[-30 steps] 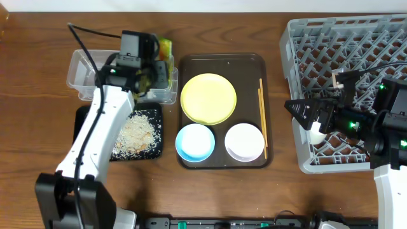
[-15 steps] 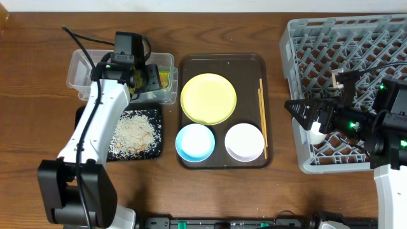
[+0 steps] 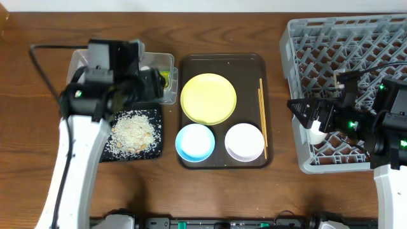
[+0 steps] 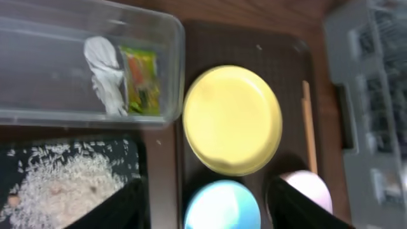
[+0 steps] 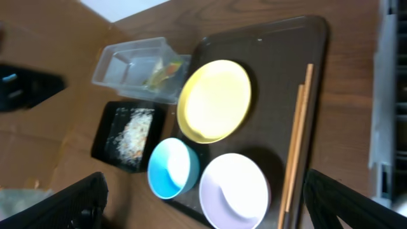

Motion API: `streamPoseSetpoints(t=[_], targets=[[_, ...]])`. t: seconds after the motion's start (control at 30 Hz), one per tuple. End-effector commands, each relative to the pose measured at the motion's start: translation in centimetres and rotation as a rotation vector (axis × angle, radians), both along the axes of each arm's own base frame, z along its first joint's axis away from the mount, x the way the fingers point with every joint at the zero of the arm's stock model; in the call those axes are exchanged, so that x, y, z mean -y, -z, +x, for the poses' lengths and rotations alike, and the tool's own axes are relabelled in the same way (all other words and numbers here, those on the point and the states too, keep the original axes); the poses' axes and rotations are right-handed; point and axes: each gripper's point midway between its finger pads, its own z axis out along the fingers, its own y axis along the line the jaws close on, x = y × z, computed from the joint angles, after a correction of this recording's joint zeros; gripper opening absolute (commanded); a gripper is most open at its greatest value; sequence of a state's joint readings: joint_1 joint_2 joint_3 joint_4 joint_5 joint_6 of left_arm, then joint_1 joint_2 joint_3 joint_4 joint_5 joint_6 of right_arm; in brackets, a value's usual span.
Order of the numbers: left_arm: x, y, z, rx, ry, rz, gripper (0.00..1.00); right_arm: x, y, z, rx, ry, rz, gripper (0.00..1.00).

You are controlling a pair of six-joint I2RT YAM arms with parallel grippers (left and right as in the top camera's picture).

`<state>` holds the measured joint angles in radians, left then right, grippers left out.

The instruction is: Sort waste into correct bins and load items into the dishwasher rack

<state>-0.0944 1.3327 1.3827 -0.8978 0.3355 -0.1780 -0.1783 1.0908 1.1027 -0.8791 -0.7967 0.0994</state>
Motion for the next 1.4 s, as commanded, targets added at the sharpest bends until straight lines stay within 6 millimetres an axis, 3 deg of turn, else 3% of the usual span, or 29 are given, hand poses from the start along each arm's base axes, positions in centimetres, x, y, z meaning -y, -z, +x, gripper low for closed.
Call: streamPoseSetpoints(t=[0.0, 0.23, 0.43, 0.6, 1.2, 1.37], targets=[[0.3, -3.5, -2.3, 0.097, 0.063, -0.008, 0.67, 0.6, -0.5, 0.3, 0.016, 0.03, -0.025, 0.97], [-0.2, -9.3, -7.4, 0.298, 0.06, -0.018, 0.82, 0.6, -0.3, 0.2, 0.006, 0.032, -0.025, 0.99], [-0.4, -11.9, -10.4, 0.405, 0.06, -0.025, 0.85, 0.6, -0.2, 0.1, -0.001, 0.032, -0.025, 0.99], [-0.5, -12.3, -11.6, 0.427, 0.06, -0.027, 0.87, 0.6, -0.2, 0.1, -0.001, 0.032, -0.025, 0.99], [-0.5, -12.4, -11.6, 0.429, 0.06, -0.027, 0.91, 0.6, -0.2, 0.1, -0.003, 0.035, -0.023, 0.99], [-0.7, -11.0, -12.5, 0.362, 0.055, -0.017, 0.91, 0.6, -0.2, 0.1, -0.003, 0.035, -0.023, 0.99]])
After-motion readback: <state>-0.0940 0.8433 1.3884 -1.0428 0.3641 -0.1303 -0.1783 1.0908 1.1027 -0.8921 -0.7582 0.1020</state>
